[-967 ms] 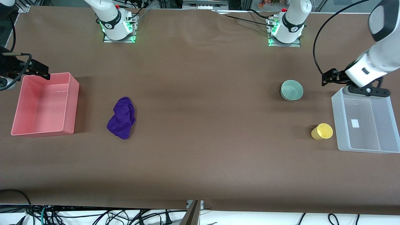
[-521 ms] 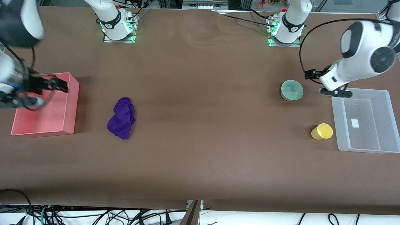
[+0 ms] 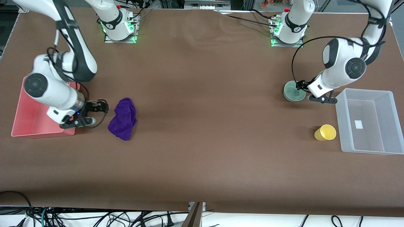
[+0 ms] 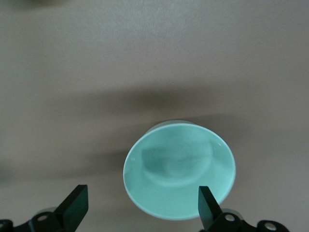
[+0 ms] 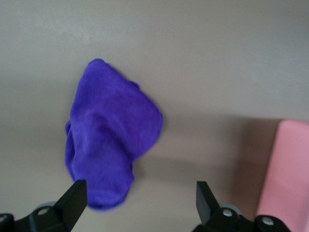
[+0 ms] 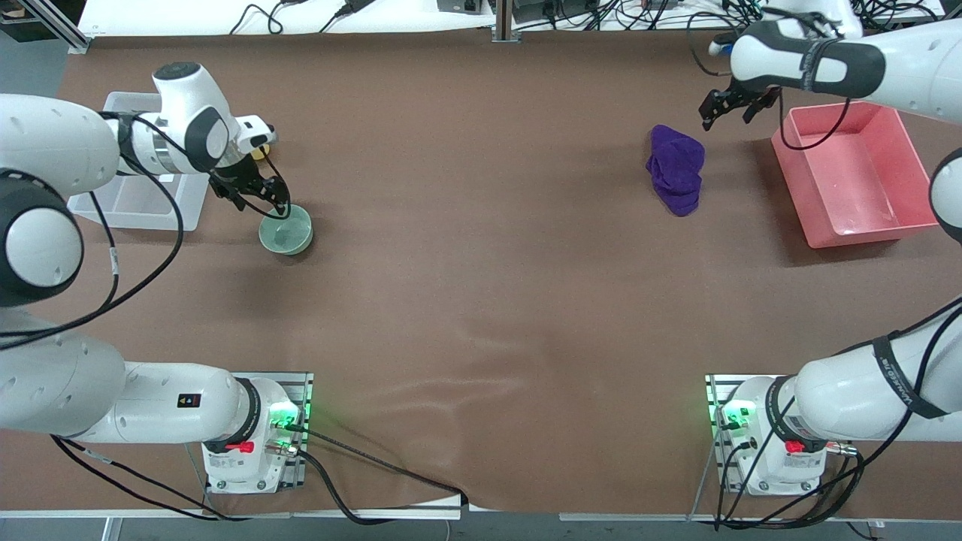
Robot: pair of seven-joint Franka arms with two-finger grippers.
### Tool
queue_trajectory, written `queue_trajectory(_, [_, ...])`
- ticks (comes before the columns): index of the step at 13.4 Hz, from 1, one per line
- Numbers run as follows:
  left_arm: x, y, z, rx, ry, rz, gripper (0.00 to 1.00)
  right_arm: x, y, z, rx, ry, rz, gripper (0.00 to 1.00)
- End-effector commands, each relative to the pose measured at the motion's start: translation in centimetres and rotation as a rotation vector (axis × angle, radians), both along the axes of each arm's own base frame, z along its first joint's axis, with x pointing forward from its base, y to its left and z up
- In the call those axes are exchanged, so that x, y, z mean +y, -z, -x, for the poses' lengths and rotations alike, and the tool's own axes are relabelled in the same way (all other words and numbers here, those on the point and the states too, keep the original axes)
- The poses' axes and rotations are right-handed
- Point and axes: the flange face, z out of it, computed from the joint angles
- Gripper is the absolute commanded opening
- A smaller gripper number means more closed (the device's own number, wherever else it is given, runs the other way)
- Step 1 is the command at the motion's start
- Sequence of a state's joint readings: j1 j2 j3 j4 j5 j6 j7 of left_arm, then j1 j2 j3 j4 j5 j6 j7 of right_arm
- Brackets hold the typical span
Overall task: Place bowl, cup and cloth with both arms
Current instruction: 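Grasp the purple cloth with the right gripper while the left gripper grasps the bowl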
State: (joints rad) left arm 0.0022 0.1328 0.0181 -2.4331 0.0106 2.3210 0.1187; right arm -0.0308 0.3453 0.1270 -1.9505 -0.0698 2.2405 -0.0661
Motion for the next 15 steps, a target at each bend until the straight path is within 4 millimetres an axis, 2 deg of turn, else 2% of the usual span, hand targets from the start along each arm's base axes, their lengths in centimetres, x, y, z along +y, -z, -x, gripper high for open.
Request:
queue_trajectory(1, [0.5,2.7,-0.2,0.024,0.057,0.006,0.99,1.6,4.5,-1.1,-0.049,-0.003,-0.041,1.0])
queue_trajectory(2, [0.9,3.0,-0.1,0.026,0.122,0.026,0.77,2.8,6.0,-1.2,-0.071,-0.02,-0.053,1.0])
queue_trajectory(3, [1.5,3.0,-0.1,0.028,0.15,0.037,0.37,4.0,7.2,-1.3,-0.089,-0.035,-0.061,1.0])
queue_trajectory(4, [1.5,3.1,0.0,0.031,0.153,0.039,0.1,4.5,8.1,-1.3,-0.102,-0.04,-0.068,1.0])
queue_trajectory(5, [1.6,3.2,0.0,0.032,0.159,0.041,0.0,5.2,9.0,-1.3,-0.116,-0.031,-0.074,1.0])
queue_trajectory(7, [1.9,3.2,0.0,0.032,0.153,0.042,0.0,7.1,10.7,-1.0,-0.124,0.027,-0.087,1.0])
queue_trajectory(9, [2.0,3.1,-0.2,0.028,0.155,0.041,0.0,7.4,11.4,-0.8,-0.122,0.029,-0.089,0.97])
queue_trajectory(10, [2.0,2.6,-0.3,0.02,0.155,0.04,0.0,7.5,11.7,-0.7,-0.116,0.028,-0.088,0.71])
queue_trajectory(11, [2.3,1.4,-0.8,0.0,0.149,0.038,0.0,7.5,11.9,-0.5,-0.107,0.029,-0.086,0.27])
queue_trajectory(12, [2.8,-0.8,-1.5,-0.036,0.136,0.031,0.0,7.7,12.0,-0.4,-0.102,0.025,-0.085,0.0])
queue_trajectory(15, [4.2,-8.5,-5.1,-0.06,0.147,0.021,0.0,7.7,11.1,-0.7,-0.106,0.012,-0.083,0.0])
